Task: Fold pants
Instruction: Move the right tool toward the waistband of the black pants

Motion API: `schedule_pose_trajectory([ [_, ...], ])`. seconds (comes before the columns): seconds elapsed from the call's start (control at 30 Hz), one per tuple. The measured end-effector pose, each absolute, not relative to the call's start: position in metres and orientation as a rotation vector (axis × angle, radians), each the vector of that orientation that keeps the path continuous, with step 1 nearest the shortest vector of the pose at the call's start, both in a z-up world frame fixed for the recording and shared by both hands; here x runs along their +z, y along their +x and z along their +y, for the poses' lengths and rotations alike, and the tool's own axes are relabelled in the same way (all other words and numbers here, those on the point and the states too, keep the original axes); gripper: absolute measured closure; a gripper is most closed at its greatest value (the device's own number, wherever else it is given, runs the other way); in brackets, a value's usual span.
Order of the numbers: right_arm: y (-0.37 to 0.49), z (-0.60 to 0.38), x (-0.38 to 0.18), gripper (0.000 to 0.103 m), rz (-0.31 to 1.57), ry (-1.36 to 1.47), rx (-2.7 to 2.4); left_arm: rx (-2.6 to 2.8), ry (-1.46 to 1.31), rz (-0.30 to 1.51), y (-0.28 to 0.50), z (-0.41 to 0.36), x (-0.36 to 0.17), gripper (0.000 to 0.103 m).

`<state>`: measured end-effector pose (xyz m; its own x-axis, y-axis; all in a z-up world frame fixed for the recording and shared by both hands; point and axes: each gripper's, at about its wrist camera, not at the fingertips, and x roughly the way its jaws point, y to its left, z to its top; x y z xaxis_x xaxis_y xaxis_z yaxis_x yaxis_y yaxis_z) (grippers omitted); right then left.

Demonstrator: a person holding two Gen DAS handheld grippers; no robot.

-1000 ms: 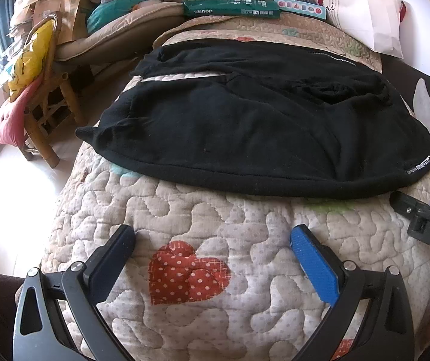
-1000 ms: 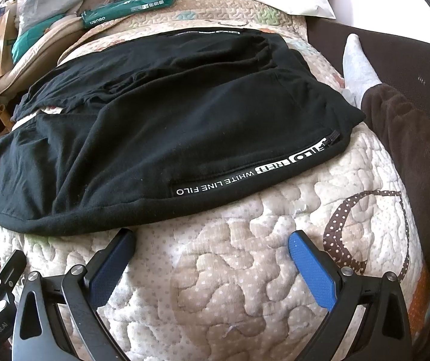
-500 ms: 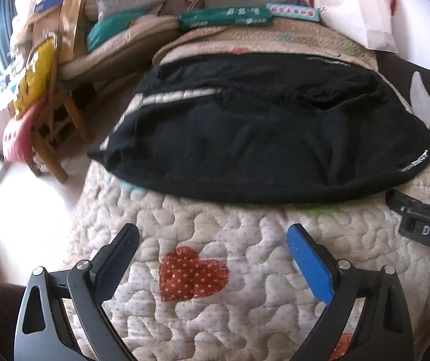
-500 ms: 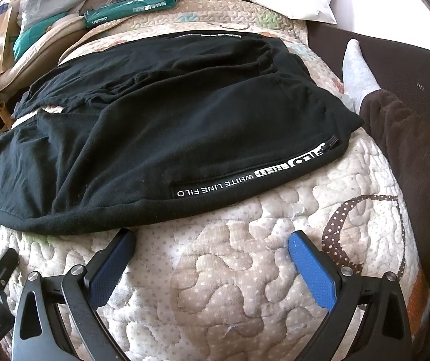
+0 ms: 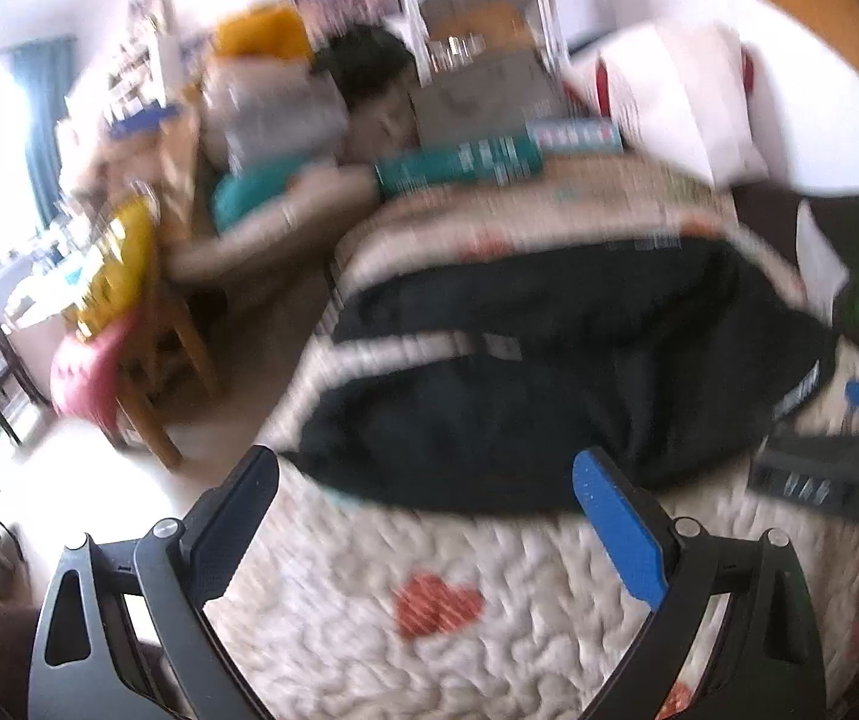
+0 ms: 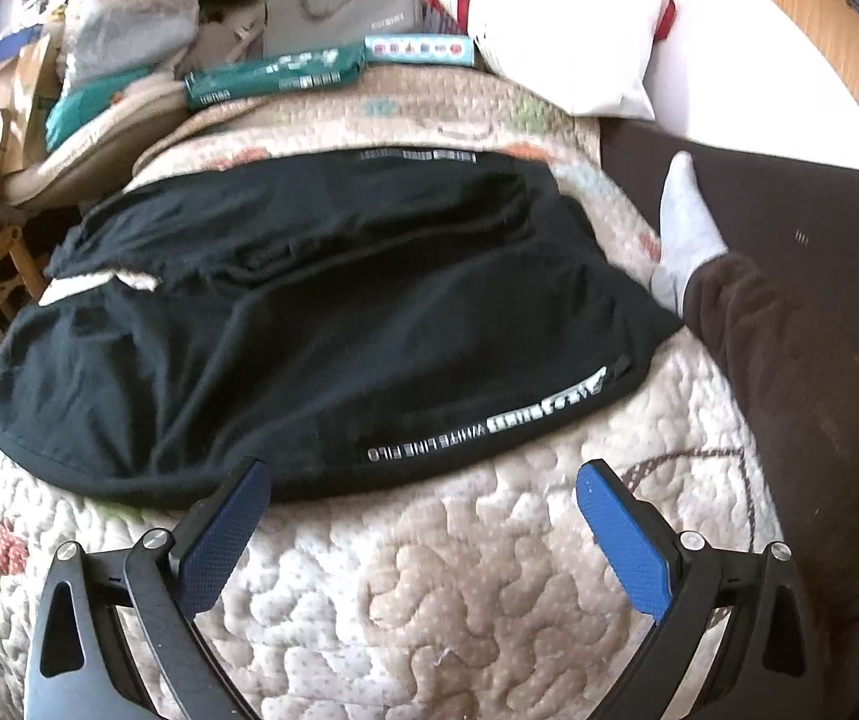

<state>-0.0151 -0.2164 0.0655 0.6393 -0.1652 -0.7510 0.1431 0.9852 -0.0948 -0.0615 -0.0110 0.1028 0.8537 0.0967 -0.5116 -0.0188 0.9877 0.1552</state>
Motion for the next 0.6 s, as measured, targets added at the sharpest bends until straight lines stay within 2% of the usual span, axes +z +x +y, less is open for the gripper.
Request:
schedule_pose_trajectory([
  [0.23, -0.029, -0.206, 0.120, 0.000, 0.596, -0.077, -0.168, 0.219, 0.088, 0.238, -0.077, 0.011, 0.199, 0.000],
  [0.4, -0.019, -0.212, 0.167, 0.000, 0.488, -0.088, -0.144, 0.179, 0.077, 0.281, -0.041, 0.021, 0.237, 0.000],
  [0.6, 0.035, -0.247, 0.192, 0.000, 0.595, -0.005, -0.030, 0.064, 0.023, 0.396, 0.013, 0.036, 0.233, 0.000],
])
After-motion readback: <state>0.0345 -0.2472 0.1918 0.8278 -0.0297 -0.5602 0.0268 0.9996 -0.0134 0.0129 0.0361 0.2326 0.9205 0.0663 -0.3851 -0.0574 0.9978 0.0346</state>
